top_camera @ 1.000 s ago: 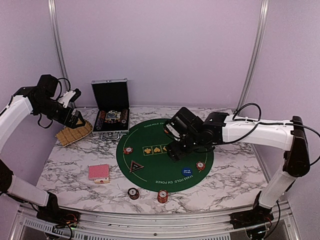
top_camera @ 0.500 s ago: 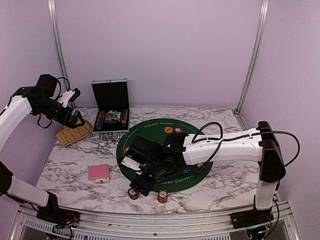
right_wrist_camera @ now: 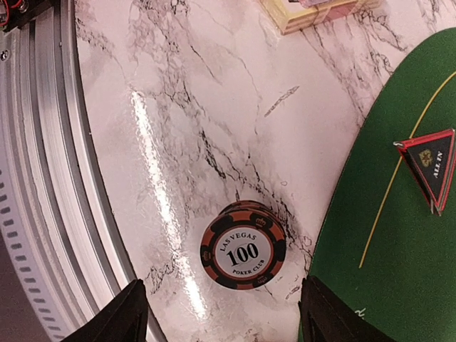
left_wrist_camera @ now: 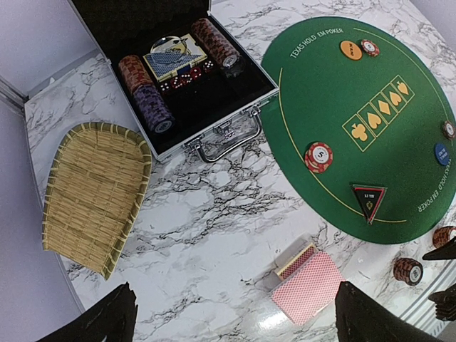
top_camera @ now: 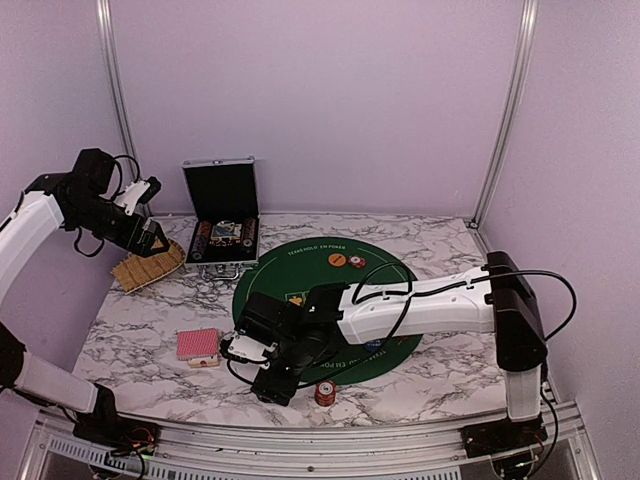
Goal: Distribute texas hold em gaming equipment
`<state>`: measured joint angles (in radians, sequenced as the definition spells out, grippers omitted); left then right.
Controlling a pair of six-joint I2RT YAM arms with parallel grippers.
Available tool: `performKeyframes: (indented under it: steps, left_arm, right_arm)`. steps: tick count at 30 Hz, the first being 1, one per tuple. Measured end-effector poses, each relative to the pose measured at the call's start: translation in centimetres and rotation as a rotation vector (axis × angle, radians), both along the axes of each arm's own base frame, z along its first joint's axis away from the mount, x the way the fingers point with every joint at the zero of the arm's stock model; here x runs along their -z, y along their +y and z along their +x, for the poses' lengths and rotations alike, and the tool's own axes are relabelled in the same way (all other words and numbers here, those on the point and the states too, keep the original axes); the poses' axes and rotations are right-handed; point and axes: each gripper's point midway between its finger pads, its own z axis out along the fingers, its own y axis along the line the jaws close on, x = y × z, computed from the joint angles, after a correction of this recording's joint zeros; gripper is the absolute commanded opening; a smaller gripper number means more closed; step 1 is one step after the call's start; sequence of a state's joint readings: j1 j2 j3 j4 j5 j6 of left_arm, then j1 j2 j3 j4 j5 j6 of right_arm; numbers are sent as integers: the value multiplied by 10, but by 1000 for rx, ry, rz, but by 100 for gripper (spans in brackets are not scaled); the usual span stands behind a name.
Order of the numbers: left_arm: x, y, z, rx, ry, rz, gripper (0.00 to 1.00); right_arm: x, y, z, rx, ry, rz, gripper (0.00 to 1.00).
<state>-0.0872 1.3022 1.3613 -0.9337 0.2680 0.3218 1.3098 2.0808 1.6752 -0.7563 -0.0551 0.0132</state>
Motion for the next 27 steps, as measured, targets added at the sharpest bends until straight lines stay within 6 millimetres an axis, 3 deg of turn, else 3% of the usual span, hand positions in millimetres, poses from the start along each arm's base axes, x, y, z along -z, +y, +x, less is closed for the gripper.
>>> performKeyframes:
  steps: [15, 27]
  left_arm:
    - [1, 0, -3, 0, 12, 2, 99]
    - [2, 1, -3, 0, 14, 3, 99]
  right_arm:
    - [16, 5, -1, -13, 14, -12, 60]
    - [17, 10, 2, -8, -2, 3, 56]
